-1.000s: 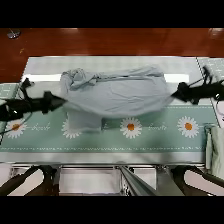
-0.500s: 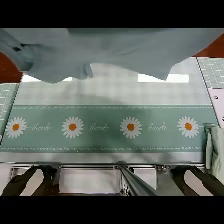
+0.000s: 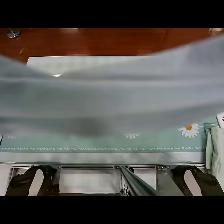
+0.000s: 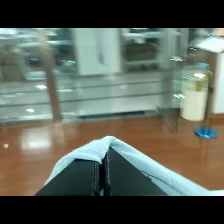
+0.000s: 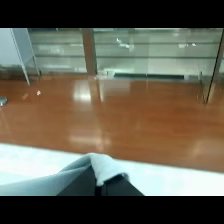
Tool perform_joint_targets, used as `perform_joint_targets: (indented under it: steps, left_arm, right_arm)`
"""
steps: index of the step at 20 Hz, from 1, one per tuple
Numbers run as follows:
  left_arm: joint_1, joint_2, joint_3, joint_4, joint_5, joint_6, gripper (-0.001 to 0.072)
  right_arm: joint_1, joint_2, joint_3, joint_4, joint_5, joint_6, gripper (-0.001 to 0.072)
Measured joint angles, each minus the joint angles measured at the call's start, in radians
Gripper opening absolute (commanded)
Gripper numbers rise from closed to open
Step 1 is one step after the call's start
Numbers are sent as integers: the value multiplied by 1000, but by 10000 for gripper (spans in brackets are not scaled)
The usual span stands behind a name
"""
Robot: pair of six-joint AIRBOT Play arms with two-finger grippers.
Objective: Fold the shirts.
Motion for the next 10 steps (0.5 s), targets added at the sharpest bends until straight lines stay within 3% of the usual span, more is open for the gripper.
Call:
perform_joint_targets:
  steps: [6, 10]
  left_arm:
    - [-59, 21, -229, 92, -30, -53, 23]
    - [-69, -51, -515, 75, 44, -68, 23]
  right_arm:
    - [0, 29, -130, -52, 108, 18, 24]
    - [0, 21, -396, -43, 31, -6, 24]
